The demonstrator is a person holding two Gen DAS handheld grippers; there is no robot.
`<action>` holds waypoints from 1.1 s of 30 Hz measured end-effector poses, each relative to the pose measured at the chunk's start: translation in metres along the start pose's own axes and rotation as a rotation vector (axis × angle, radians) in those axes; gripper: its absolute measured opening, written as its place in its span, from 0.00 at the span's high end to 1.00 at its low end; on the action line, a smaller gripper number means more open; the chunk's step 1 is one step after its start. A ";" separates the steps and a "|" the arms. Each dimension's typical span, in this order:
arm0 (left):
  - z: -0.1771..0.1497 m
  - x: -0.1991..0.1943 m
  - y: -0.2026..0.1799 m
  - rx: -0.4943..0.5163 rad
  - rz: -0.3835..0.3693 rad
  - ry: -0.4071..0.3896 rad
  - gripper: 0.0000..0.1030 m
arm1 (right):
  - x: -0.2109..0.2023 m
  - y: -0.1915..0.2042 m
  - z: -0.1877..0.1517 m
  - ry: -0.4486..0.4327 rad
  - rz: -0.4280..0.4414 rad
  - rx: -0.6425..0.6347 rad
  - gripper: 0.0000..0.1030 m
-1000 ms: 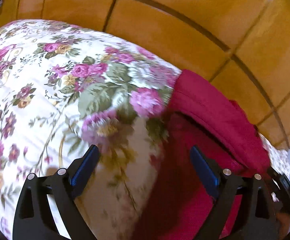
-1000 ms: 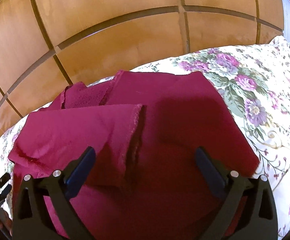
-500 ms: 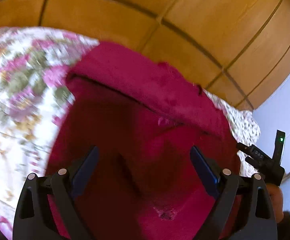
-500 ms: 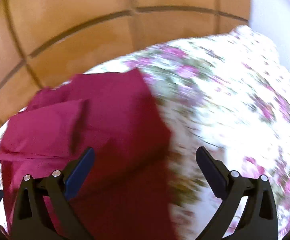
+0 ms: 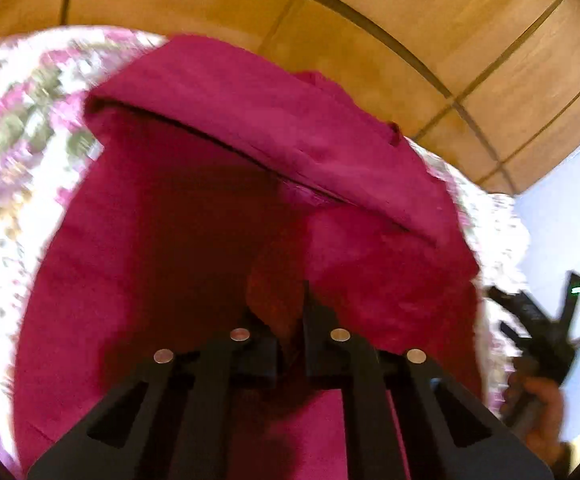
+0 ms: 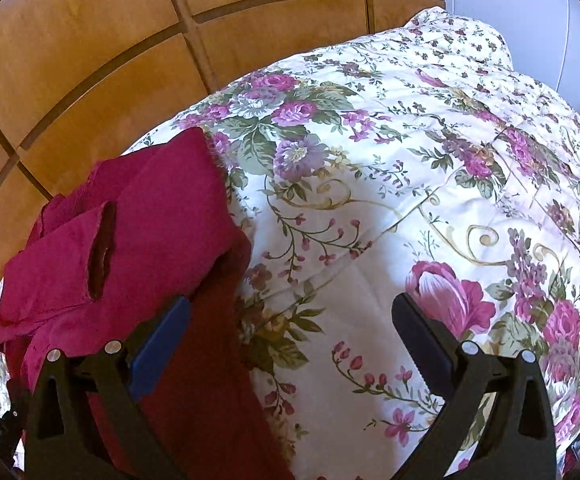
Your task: Fold small clothes
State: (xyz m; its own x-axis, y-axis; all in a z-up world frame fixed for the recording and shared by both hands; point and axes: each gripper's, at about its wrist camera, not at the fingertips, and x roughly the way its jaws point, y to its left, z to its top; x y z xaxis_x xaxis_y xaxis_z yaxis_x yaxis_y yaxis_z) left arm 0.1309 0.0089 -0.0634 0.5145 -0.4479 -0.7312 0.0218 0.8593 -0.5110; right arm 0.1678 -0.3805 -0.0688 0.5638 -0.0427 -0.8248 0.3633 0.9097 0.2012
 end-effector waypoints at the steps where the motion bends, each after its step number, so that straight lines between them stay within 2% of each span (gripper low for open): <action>1: -0.001 -0.001 -0.005 -0.003 -0.010 0.002 0.94 | 0.000 -0.001 0.000 0.002 -0.001 0.006 0.02; 3: -0.003 -0.001 -0.017 -0.013 -0.088 0.041 0.94 | 0.001 -0.007 0.000 0.010 -0.002 0.027 0.02; 9: -0.015 -0.009 -0.065 0.036 -0.224 0.088 0.94 | 0.000 -0.029 0.001 0.037 0.019 0.124 0.02; 17: -0.021 -0.003 -0.161 0.241 -0.353 0.204 0.94 | -0.001 -0.047 0.002 0.053 0.029 0.203 0.02; 21: -0.018 -0.012 -0.210 0.346 -0.437 0.197 0.94 | -0.002 -0.058 0.002 0.056 0.038 0.251 0.02; 26: 0.019 -0.028 -0.255 0.397 -0.514 0.158 0.94 | -0.006 -0.075 0.003 0.056 0.054 0.332 0.02; 30: 0.054 -0.050 -0.265 0.406 -0.556 0.122 0.94 | -0.008 -0.086 0.002 0.060 0.062 0.376 0.02; 33: 0.093 -0.073 -0.249 0.377 -0.600 0.052 0.94 | -0.007 -0.082 0.003 0.067 0.068 0.359 0.02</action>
State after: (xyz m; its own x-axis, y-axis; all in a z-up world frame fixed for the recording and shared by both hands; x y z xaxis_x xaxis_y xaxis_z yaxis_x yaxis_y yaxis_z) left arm 0.1672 -0.1498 0.1594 0.2797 -0.8737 -0.3980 0.5884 0.4835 -0.6481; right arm 0.1359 -0.4563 -0.0783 0.5501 0.0503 -0.8336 0.5707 0.7061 0.4192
